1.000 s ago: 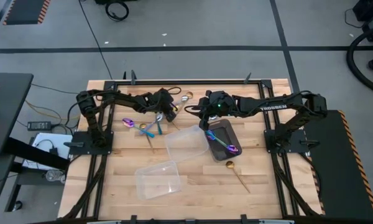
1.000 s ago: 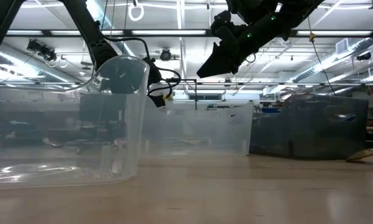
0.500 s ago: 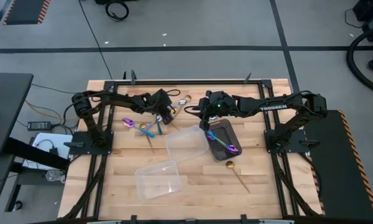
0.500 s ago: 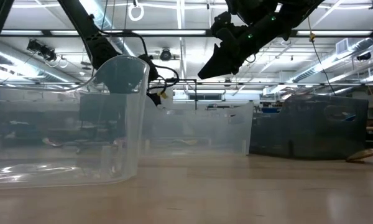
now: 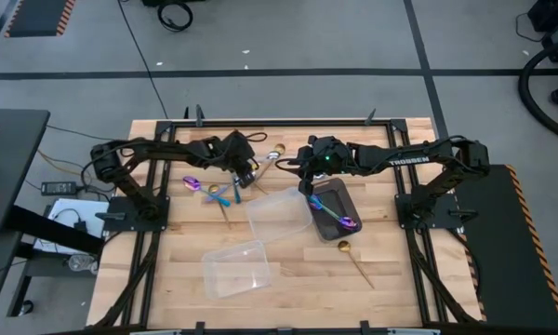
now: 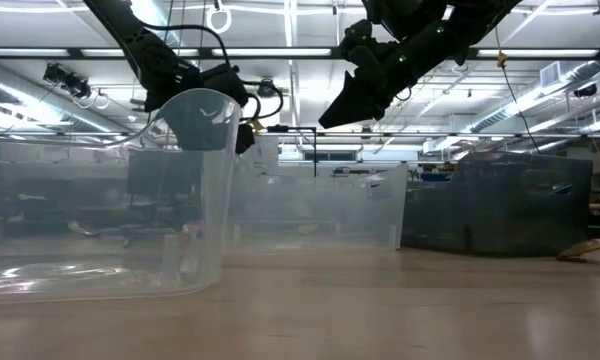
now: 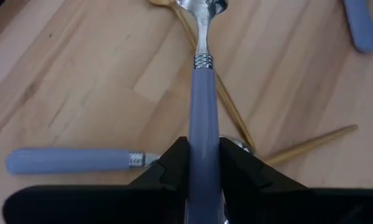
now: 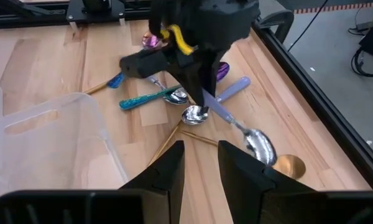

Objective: Sort silverware by color (type)
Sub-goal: Put the blue spoon into the top transparent bin

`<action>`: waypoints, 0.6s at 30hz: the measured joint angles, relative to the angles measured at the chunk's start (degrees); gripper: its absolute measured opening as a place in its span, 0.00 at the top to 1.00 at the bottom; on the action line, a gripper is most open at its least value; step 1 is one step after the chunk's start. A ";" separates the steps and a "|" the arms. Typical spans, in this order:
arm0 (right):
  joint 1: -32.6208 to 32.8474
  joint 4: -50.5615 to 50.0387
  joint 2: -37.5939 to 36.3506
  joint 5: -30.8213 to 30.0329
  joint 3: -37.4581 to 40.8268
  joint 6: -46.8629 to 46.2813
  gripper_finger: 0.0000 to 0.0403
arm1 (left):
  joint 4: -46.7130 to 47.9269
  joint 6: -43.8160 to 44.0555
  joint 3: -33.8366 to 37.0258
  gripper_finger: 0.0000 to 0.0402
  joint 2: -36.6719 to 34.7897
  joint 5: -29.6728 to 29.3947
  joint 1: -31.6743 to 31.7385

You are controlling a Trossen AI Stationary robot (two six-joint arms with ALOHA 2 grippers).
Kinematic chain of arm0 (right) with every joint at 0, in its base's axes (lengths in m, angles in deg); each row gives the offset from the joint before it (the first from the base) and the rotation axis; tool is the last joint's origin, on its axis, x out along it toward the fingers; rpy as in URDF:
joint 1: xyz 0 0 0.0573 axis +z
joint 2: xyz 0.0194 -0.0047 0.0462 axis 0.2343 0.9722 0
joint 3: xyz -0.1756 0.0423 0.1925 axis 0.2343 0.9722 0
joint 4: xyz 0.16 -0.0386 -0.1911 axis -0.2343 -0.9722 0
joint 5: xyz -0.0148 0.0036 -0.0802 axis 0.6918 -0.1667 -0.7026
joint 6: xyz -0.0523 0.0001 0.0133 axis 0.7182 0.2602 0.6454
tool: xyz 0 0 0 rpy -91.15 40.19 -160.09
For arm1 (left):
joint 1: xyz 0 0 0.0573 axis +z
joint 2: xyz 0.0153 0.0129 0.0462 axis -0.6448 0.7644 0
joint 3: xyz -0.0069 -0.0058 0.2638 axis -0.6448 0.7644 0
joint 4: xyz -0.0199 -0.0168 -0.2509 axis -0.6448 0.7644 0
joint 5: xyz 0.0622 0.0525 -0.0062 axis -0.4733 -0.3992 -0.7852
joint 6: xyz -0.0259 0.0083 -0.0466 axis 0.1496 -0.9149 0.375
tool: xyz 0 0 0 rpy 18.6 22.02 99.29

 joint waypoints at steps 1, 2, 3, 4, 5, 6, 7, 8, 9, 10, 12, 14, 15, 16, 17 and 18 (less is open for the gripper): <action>0.00 0.00 0.00 0.00 0.00 0.00 0.74 | -0.32 0.02 0.00 0.81 -0.04 0.00 0.00; 0.00 -0.04 0.00 -0.02 0.00 0.00 0.74 | -0.36 0.02 -0.02 0.81 -0.11 -0.02 0.02; 0.00 -0.14 0.00 -0.06 0.00 0.00 0.74 | 0.21 0.02 -0.02 0.81 -0.38 -0.04 0.04; 0.00 -0.15 0.00 -0.09 0.00 0.00 0.74 | 0.31 0.00 -0.02 0.81 -0.68 -0.04 0.02; 0.00 -0.22 0.00 -0.19 0.00 0.00 0.74 | -0.09 -0.01 -0.03 0.81 -0.94 -0.04 0.02; 0.00 -0.36 0.00 -0.22 0.00 0.00 0.74 | -0.16 -0.03 -0.09 0.81 -1.25 -0.04 0.02; 0.00 -0.41 0.00 -0.28 0.00 -0.02 0.74 | 0.25 -0.04 -0.09 0.81 -1.78 -0.03 0.00; 0.00 -0.43 0.00 -0.44 0.00 -0.02 0.74 | 0.66 -0.05 -0.07 0.81 -2.60 -0.02 0.07; 0.00 -0.45 0.00 -0.52 0.00 -0.02 0.74 | 0.39 -0.03 -0.07 0.81 -3.22 -0.02 0.07; -0.04 -0.46 0.00 -0.59 0.00 -0.02 0.74 | 0.20 0.07 -0.15 0.81 -3.85 -0.04 0.07; -0.31 -0.46 0.00 -0.61 0.00 -0.06 0.74 | 1.91 0.48 -0.09 0.81 -5.60 -0.03 0.07; -0.86 -0.55 0.00 -0.64 0.00 -0.44 0.74 | 2.63 1.88 -0.13 0.81 -7.08 0.11 -0.17; -1.16 -0.70 0.00 -0.83 0.00 -0.64 0.74 | 4.12 2.68 -0.12 0.81 -7.95 0.17 -0.59; -1.51 -0.94 0.00 -1.32 0.00 -0.74 0.74 | 4.47 3.45 -0.11 0.81 -8.55 0.20 -1.20; -1.80 -1.35 0.00 -2.11 -0.02 -0.83 0.74 | 5.06 4.34 -0.11 0.81 -9.28 0.20 -1.95; -2.03 -1.75 0.00 -2.78 -0.02 -0.83 0.74 | 6.66 4.85 -0.11 0.81 -10.19 0.28 -2.90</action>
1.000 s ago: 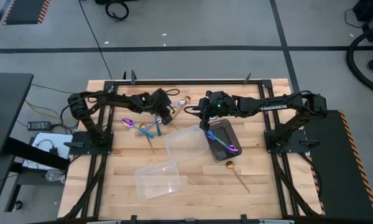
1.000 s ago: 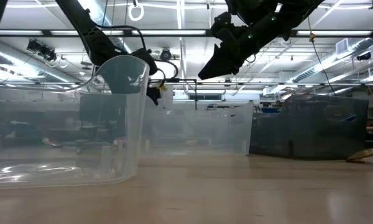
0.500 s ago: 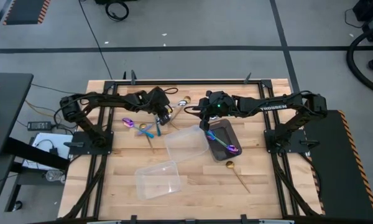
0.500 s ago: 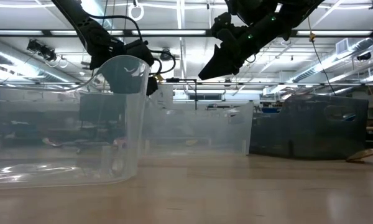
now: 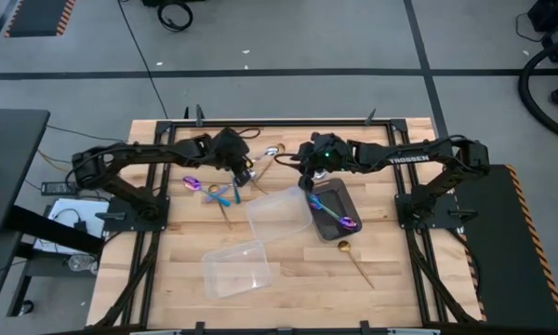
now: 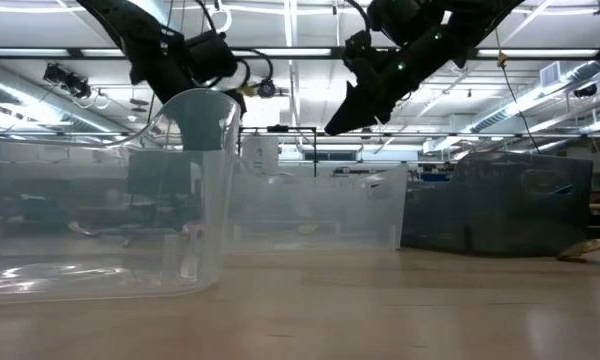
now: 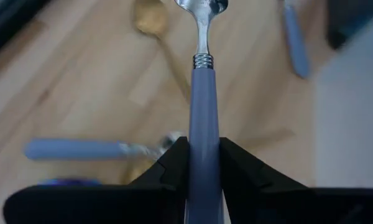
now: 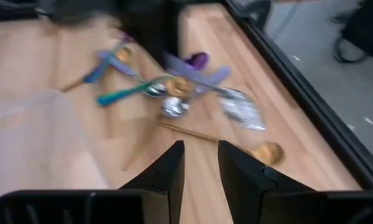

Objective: Sort silverware by color (type)
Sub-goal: Put the blue spoon into the top transparent bin

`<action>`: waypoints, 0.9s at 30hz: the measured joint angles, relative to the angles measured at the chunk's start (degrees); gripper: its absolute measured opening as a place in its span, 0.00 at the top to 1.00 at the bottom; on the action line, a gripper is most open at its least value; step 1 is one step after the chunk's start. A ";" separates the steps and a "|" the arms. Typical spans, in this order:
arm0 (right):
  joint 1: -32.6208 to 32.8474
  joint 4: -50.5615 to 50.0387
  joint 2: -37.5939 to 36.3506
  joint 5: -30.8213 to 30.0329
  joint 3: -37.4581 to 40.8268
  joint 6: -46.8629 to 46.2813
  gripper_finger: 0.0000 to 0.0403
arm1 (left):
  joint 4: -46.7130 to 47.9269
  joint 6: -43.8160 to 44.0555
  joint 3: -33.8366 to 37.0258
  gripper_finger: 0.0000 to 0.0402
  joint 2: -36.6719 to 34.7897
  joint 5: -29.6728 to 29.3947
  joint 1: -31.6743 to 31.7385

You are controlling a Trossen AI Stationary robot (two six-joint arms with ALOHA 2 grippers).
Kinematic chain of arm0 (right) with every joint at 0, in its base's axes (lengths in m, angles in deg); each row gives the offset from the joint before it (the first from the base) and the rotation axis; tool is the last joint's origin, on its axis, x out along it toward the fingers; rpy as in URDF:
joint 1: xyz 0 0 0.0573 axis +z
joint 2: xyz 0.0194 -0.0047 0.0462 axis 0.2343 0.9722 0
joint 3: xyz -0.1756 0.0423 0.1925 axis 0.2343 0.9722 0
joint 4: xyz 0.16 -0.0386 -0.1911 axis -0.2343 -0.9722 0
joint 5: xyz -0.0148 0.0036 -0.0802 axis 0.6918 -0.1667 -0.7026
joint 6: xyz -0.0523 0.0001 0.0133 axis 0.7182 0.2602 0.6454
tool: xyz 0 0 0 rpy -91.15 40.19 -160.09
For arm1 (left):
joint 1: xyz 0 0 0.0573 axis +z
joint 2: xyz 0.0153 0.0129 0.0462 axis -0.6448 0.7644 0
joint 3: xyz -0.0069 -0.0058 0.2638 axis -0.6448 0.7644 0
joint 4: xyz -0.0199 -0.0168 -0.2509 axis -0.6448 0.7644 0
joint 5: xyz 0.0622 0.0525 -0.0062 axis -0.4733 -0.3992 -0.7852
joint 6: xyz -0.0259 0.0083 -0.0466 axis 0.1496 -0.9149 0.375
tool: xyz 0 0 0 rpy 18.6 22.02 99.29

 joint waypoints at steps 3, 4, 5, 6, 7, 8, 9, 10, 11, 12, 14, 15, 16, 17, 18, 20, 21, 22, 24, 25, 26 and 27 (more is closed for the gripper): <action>-0.77 -0.65 -0.28 -0.81 0.00 0.04 0.74 | 1.16 2.11 0.00 0.81 -2.33 -1.09 -3.39; -0.95 -0.73 -0.42 -0.76 0.00 0.10 0.74 | 1.69 2.99 0.00 0.81 -3.08 -2.23 -4.57; -1.12 -0.87 -0.69 -0.78 -0.02 0.22 0.74 | 2.38 3.59 0.00 0.81 -3.95 -3.35 -5.68; -1.24 -2.17 -1.24 -0.76 -0.02 0.24 0.74 | 2.69 4.56 0.00 0.81 -4.76 -4.70 -7.05; -1.33 -3.12 -1.81 -0.80 0.00 0.26 0.74 | 3.04 5.71 -0.05 0.81 -5.52 -6.16 -8.26; -1.42 -3.75 -2.62 -0.79 -0.01 0.25 0.74 | 4.36 6.78 -0.07 0.81 -6.22 -7.84 -9.44; -1.47 -5.07 -3.61 -0.80 0.00 0.26 0.74 | 5.68 8.13 -0.04 0.81 -6.73 -9.42 -10.96; -1.47 -5.73 -4.57 -0.85 0.00 0.28 0.74 | 6.14 9.51 -0.02 0.81 -6.95 -11.18 -12.52; -1.47 -6.15 -5.52 -0.85 -0.02 0.25 0.74 | 6.41 10.87 -0.02 0.81 -7.20 -12.68 -13.96; -1.47 -6.79 -6.26 -0.95 0.07 0.24 0.74 | 6.86 12.19 -0.02 0.81 -7.51 -13.85 -15.54; -1.45 -6.42 -7.85 -1.91 1.25 0.20 0.74 | 5.90 14.87 -0.02 0.81 -7.59 -15.71 -18.55; -1.39 -6.32 -8.54 -2.55 1.97 0.22 0.74 | 5.69 16.56 -0.02 0.81 -7.53 -16.78 -20.07; -1.38 -5.83 -9.21 -3.19 2.61 0.22 0.74 | 5.27 18.05 -0.02 0.81 -7.42 -17.85 -21.75; -1.40 -5.94 -9.94 -3.73 3.20 0.18 0.74 | 4.16 19.29 -0.02 0.81 -7.04 -18.98 -23.45; -1.47 -5.98 -10.55 -4.14 3.72 0.19 0.74 | 3.22 20.49 -0.04 0.81 -6.55 -20.38 -25.17; -1.73 -5.40 -11.61 -4.56 4.70 0.27 0.74 | 2.71 23.11 -0.01 0.81 -5.61 -23.49 -28.77; -1.81 -4.71 -12.14 -4.58 5.26 0.30 0.74 | 1.55 24.35 0.00 0.81 -4.78 -25.03 -30.34; -1.90 -3.88 -12.56 -4.58 5.74 0.38 0.74 | 0.21 25.50 -0.07 0.81 -3.86 -26.26 -31.77; -2.04 -1.35 -13.07 -4.12 6.43 0.59 0.74 | -0.48 27.06 0.00 0.81 -2.32 -28.18 -33.85; -2.13 -0.42 -13.25 -3.26 6.74 0.79 0.74 | -1.98 27.91 0.00 0.81 -1.27 -28.99 -34.45; -2.17 0.14 -13.31 -2.23 6.86 0.92 0.74 | -2.76 28.57 -0.04 0.81 -0.37 -29.50 -34.70; -2.17 0.62 -13.27 -1.42 6.86 0.98 0.74 | -2.73 29.24 -0.04 0.81 0.34 -30.06 -34.81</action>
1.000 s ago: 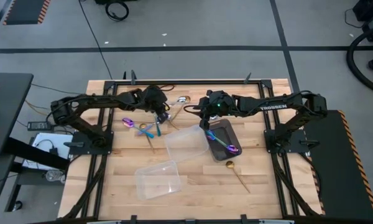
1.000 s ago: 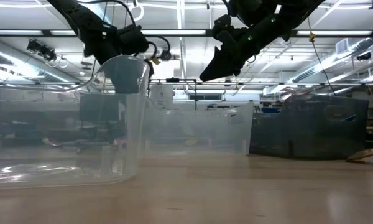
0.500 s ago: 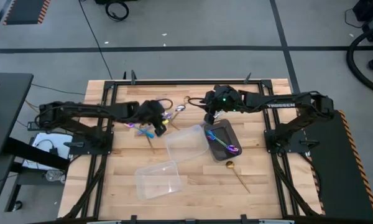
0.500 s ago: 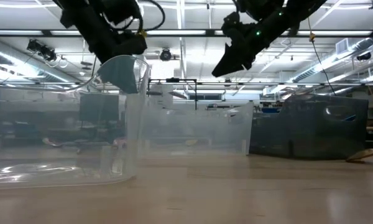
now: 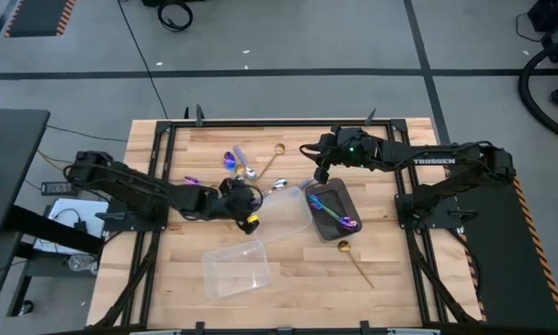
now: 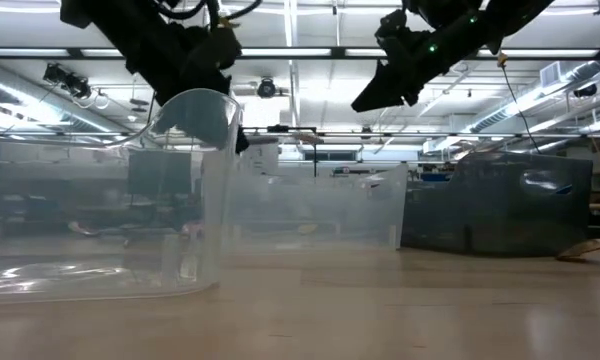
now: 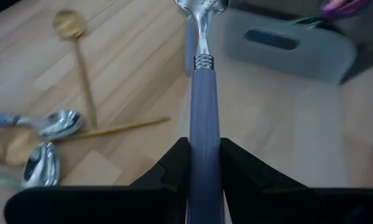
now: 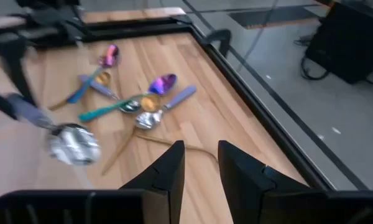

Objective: Sort silverware by color (type)
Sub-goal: Put the blue spoon into the top transparent bin

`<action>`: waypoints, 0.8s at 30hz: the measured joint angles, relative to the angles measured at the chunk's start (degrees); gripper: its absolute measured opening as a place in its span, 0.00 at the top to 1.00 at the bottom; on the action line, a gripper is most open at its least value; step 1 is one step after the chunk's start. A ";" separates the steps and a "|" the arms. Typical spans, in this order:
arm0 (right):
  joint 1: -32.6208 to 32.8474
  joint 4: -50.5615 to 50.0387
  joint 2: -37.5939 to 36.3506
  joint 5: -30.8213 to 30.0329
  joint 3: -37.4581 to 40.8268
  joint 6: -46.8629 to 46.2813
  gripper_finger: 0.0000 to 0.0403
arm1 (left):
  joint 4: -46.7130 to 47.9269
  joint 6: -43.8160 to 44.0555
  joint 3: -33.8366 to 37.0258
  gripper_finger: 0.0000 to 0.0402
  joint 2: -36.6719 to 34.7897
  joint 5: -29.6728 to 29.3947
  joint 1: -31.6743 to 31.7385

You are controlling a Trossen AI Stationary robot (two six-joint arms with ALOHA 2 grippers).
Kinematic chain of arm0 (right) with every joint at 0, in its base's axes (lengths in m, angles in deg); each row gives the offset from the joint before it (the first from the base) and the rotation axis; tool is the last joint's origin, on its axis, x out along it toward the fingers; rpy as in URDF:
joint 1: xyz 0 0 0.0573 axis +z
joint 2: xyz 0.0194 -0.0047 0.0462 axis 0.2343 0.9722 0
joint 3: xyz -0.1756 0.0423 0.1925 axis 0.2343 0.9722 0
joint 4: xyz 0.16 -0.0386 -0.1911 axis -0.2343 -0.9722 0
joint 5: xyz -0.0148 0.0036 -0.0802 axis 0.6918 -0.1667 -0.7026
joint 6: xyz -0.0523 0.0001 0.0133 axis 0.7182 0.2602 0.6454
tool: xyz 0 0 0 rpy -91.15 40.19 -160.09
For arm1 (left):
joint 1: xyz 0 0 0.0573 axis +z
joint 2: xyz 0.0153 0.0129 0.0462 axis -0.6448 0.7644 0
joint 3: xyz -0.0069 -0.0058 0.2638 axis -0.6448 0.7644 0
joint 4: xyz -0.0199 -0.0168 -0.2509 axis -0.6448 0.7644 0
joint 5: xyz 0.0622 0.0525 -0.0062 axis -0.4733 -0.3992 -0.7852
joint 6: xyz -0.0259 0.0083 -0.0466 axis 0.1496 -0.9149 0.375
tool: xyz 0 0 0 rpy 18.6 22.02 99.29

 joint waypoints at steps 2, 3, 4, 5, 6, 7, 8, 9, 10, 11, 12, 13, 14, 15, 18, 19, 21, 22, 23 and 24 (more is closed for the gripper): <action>0.00 0.30 0.05 1.14 0.00 0.15 0.74 | -1.76 0.66 0.02 0.81 1.67 -0.88 -0.18; 0.00 0.30 0.05 1.20 0.00 0.21 0.74 | -2.33 0.83 0.02 0.81 2.39 -1.38 -0.17; 0.00 0.30 0.05 1.19 0.00 0.30 0.74 | -2.67 0.93 0.03 0.81 2.88 -1.78 -0.17; 0.00 0.18 0.05 1.16 0.00 0.31 0.74 | -3.71 0.98 0.04 0.81 3.52 -2.11 -0.17; 0.00 -0.05 0.07 1.17 0.00 0.31 0.74 | -5.40 1.00 -0.02 0.81 4.24 -2.27 -0.19; 0.00 -0.11 0.07 1.18 0.02 0.36 0.74 | -5.89 0.99 -0.06 0.81 4.65 -2.36 -0.22; -0.01 -0.09 0.07 1.18 0.02 0.62 0.74 | -6.02 1.02 -0.10 0.81 5.26 -2.62 -0.22; -0.04 -0.03 0.07 1.17 0.02 0.81 0.74 | -6.24 1.04 -0.72 0.81 6.21 -2.76 -0.22; -0.02 0.06 0.09 1.19 0.02 0.92 0.74 | -6.37 1.00 -1.41 0.81 7.20 -2.77 -0.21; 0.00 0.47 0.09 1.20 0.02 0.94 0.74 | -5.91 0.89 -2.15 0.81 8.03 -2.98 -0.09; 0.00 0.89 0.09 1.20 0.02 0.94 0.74 | -5.46 0.53 -3.37 0.81 9.04 -3.25 0.11; -0.04 0.90 0.09 1.18 0.00 0.94 0.74 | -5.61 0.04 -4.86 0.81 10.31 -3.27 0.33; -0.04 0.82 0.09 1.20 0.02 0.94 0.74 | -5.38 -0.83 -6.04 0.81 11.26 -3.26 0.57; -0.04 0.73 0.09 1.20 0.02 0.94 0.74 | -3.70 -1.19 -7.17 0.81 12.05 -3.32 0.67; -0.04 -0.75 0.09 1.20 0.02 0.85 0.74 | -0.81 -0.54 -10.22 0.81 14.31 -3.17 0.58; -0.04 -0.88 0.11 1.20 0.02 0.86 0.74 | 0.94 -0.24 -10.77 0.81 14.43 -3.41 0.18; -0.04 -1.26 0.11 1.19 0.02 0.90 0.74 | 1.41 0.28 -12.04 0.81 15.01 -3.38 -1.02; -0.04 -1.52 0.11 1.18 0.02 0.90 0.74 | 2.92 0.51 -12.22 0.81 14.95 -3.61 -1.77; -0.07 -1.68 0.11 1.16 0.02 0.90 0.74 | 4.44 0.56 -12.42 0.81 14.85 -4.17 -2.63; -0.18 -1.95 0.11 1.16 0.02 0.90 0.74 | 4.74 0.50 -12.61 0.81 14.84 -4.85 -3.53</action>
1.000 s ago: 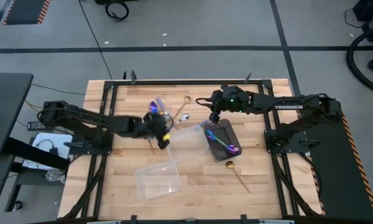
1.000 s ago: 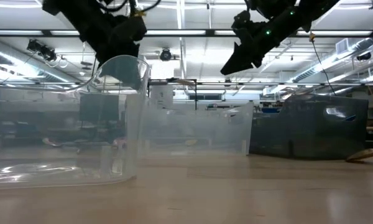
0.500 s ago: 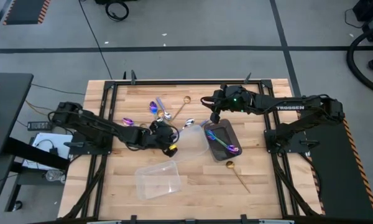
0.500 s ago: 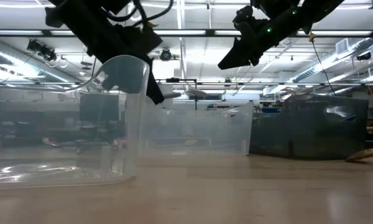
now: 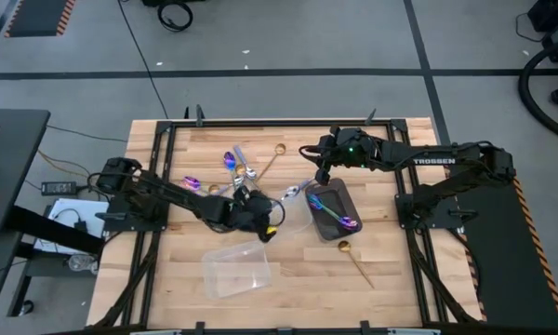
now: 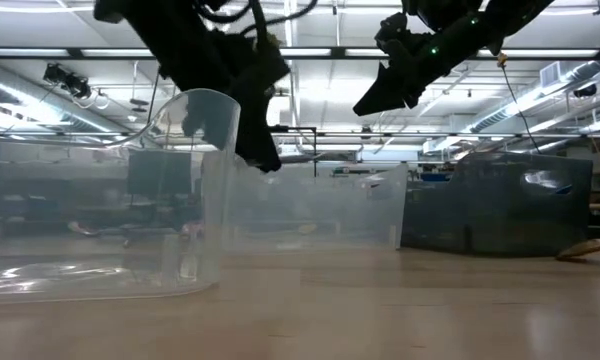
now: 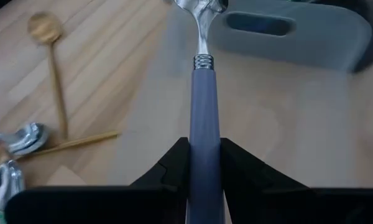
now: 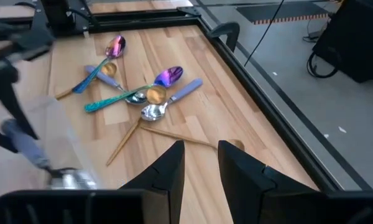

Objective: Sort silverware by color (type)
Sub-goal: Put the blue spoon into the top transparent bin

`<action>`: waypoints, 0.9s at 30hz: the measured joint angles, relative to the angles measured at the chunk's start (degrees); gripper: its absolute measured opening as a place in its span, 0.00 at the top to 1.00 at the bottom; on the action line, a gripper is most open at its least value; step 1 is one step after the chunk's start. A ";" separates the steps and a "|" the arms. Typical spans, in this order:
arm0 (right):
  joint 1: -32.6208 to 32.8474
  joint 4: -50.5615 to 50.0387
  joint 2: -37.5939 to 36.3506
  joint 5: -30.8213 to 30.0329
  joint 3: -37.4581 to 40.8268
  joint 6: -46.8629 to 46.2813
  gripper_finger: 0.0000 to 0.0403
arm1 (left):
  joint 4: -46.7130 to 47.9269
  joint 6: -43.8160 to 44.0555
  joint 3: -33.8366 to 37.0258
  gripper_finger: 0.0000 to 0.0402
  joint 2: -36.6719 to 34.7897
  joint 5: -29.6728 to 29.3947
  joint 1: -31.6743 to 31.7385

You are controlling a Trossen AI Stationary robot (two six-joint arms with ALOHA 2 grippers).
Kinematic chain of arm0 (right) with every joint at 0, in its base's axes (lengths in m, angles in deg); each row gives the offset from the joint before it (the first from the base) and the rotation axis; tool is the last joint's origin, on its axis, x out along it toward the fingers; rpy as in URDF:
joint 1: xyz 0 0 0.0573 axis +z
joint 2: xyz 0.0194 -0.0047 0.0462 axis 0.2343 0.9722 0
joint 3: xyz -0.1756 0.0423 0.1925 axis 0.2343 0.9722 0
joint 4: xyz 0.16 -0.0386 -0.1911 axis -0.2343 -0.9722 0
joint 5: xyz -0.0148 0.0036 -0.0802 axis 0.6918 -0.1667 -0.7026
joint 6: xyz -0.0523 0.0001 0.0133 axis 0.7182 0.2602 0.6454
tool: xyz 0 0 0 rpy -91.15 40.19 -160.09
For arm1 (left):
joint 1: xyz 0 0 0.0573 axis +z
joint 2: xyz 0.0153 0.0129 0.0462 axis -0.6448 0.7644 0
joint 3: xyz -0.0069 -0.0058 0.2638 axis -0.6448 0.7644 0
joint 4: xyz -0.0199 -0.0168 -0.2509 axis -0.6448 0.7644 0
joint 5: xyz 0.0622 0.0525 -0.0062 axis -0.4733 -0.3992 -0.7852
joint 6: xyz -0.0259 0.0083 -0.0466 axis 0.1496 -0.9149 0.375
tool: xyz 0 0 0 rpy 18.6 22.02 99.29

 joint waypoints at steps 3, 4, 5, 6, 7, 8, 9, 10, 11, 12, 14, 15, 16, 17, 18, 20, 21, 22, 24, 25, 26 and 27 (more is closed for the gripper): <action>-0.10 0.07 0.00 0.00 0.00 0.00 0.74 | 0.70 -0.65 -0.20 0.81 -0.26 -2.37 -2.52; -0.13 0.04 0.00 0.00 0.00 0.02 0.74 | 0.96 -1.02 -0.20 0.81 -0.26 -2.42 -3.06; -0.14 0.21 0.00 0.00 0.00 0.02 0.74 | 1.63 -0.97 -0.20 0.81 -0.24 -2.37 -3.48; -0.15 0.53 0.00 0.00 0.00 0.00 0.74 | 2.35 -0.50 -0.17 0.81 -0.24 -2.33 -3.75; -0.15 0.67 0.00 0.01 0.00 0.00 0.74 | 2.46 0.33 -0.15 0.81 -0.24 -2.23 -3.84; -0.15 0.68 0.00 0.03 0.00 0.01 0.74 | 2.81 1.09 -0.15 0.81 -0.24 -1.97 -3.77; -0.15 0.85 0.00 0.02 0.00 0.00 0.74 | 3.70 1.83 -0.17 0.81 -0.24 -1.99 -3.72; -0.15 1.06 0.00 0.02 0.00 0.00 0.74 | 4.36 2.30 -0.16 0.81 -0.24 -1.93 -3.67; -0.15 1.09 0.00 0.02 0.00 0.00 0.74 | 4.95 2.92 -0.15 0.81 -0.18 -1.69 -3.59; -0.13 1.13 0.00 0.04 0.00 0.00 0.74 | 5.37 3.10 -0.15 0.81 -0.08 -1.33 -3.47; -0.15 1.29 0.00 0.04 0.00 0.00 0.74 | 6.21 3.35 -0.15 0.81 0.38 -0.25 -3.17; -0.15 1.33 0.00 0.03 0.00 0.00 0.74 | 6.24 3.41 -0.13 0.81 0.61 0.26 -3.03; -0.15 1.35 0.00 0.04 0.00 0.00 0.74 | 6.21 3.45 -0.09 0.81 0.68 0.70 -3.01; -0.15 1.35 0.00 0.04 0.00 0.00 0.74 | 6.22 3.55 -0.09 0.81 0.72 0.92 -2.99; -0.13 1.33 0.00 0.05 0.00 0.00 0.74 | 6.20 3.77 -0.09 0.81 0.91 1.04 -2.92; -0.13 1.35 0.00 0.06 0.00 0.00 0.74 | 6.78 3.93 -0.04 0.79 1.18 1.72 -2.77; -0.14 1.34 0.00 0.04 0.00 -0.01 0.74 | 7.11 4.03 -0.02 0.79 1.17 2.28 -2.74; -0.13 1.33 0.00 0.07 0.00 0.00 0.74 | 7.22 4.08 -0.02 0.78 1.16 2.65 -2.65; -0.13 1.33 0.00 0.07 0.00 0.00 0.74 | 8.14 4.41 -0.02 0.78 1.16 2.87 -2.59; -0.13 1.33 0.00 0.07 0.00 -0.02 0.74 | 8.48 4.50 -0.02 0.78 1.16 2.89 -2.59; -0.13 1.33 0.00 0.07 0.00 -0.02 0.74 | 8.58 4.50 -0.02 0.77 1.16 2.89 -2.59; -0.13 1.35 0.00 0.07 0.00 -0.02 0.74 | 8.62 4.53 -0.02 0.77 1.14 2.91 -2.59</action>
